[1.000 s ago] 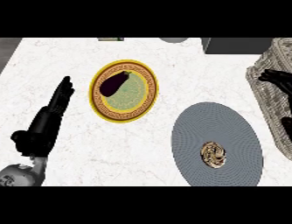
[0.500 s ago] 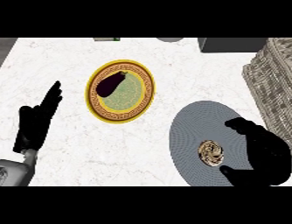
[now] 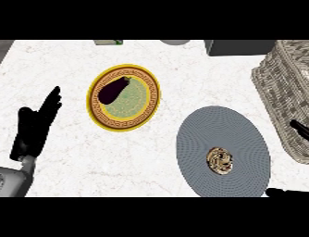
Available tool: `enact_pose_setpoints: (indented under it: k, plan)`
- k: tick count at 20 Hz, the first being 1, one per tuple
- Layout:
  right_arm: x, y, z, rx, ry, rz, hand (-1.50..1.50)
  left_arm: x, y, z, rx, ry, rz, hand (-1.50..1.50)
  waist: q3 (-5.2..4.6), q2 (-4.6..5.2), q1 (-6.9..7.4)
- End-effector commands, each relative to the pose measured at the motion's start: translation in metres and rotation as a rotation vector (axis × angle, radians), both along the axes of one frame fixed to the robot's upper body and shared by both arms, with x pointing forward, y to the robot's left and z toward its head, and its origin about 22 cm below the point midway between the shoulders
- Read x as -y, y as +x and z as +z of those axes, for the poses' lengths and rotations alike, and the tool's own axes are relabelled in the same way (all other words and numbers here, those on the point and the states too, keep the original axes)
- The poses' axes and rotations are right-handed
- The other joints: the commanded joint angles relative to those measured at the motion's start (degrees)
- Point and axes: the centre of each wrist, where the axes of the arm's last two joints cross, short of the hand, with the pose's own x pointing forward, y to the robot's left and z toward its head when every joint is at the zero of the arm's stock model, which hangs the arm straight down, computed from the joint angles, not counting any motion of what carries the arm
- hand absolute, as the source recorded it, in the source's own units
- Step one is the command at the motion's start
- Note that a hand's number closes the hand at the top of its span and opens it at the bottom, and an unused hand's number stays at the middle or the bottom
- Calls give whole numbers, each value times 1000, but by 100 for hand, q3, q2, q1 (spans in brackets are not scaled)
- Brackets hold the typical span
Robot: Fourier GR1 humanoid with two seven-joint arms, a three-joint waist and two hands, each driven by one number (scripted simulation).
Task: Pick the cupcake from the placemat and place it in the basket
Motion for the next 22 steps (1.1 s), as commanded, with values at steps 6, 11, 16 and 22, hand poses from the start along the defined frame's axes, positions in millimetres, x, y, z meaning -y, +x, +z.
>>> enact_pose_setpoints:
  k: [6,11,16,22]
  plan:
    - [32,-26,69,-368,-477,190,-150,-9,6,6,8,4,8,0,10,7,77]
    - [17,-34,95,-402,-460,218,-150,8,6,-10,3,-13,-19,0,21,19,134]
    - [25,-36,63,-418,-434,175,-150,-1,15,-12,-5,-2,-34,0,27,29,166]
    - [19,-28,50,-366,-382,82,-150,-4,27,-1,-3,4,-29,0,29,34,185]
